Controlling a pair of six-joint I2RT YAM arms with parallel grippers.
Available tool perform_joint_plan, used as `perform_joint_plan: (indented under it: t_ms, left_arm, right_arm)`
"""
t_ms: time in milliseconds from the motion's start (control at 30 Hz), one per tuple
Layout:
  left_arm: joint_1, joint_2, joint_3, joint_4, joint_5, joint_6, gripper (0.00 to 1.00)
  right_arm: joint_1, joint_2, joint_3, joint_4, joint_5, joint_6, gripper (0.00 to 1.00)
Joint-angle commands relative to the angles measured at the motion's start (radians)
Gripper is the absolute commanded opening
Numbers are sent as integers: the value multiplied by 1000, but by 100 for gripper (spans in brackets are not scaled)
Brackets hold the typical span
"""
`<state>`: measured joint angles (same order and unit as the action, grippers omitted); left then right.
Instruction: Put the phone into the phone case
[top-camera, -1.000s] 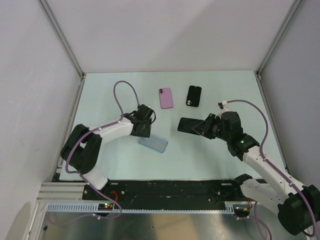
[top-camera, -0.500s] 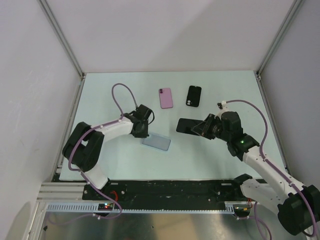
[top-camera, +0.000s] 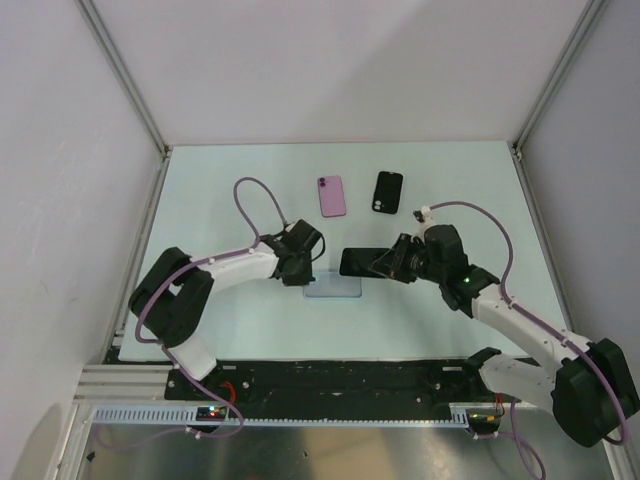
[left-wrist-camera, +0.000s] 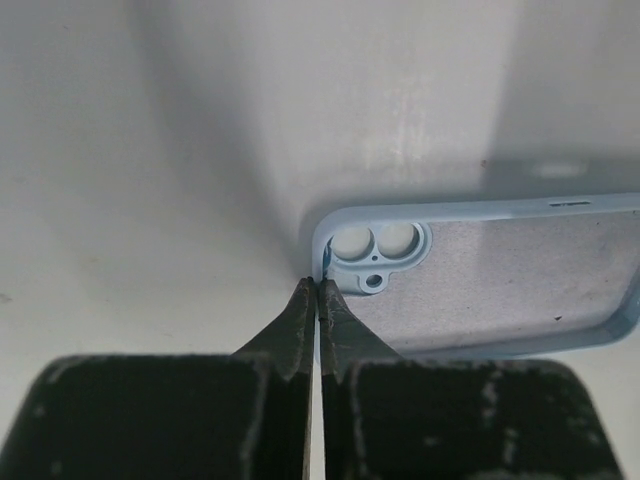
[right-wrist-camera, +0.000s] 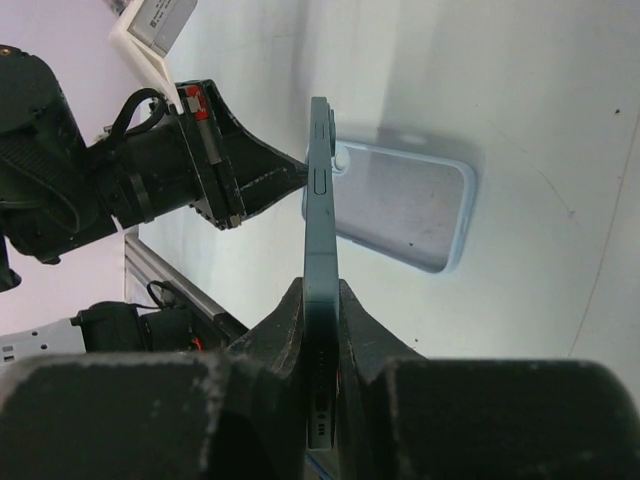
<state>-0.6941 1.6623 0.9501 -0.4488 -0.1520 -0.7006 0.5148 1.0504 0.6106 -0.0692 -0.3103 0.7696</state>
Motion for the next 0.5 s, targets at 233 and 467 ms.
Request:
perform_joint_plan:
  t_ms: [233, 467]
  left_arm:
    - [-36, -7, 22, 45, 8, -52, 0]
    - [-39, -4, 13, 68, 23, -45, 0]
  right_arm:
    - [43, 197, -47, 341, -130, 44, 0]
    - [63, 313, -70, 458, -167, 118, 0]
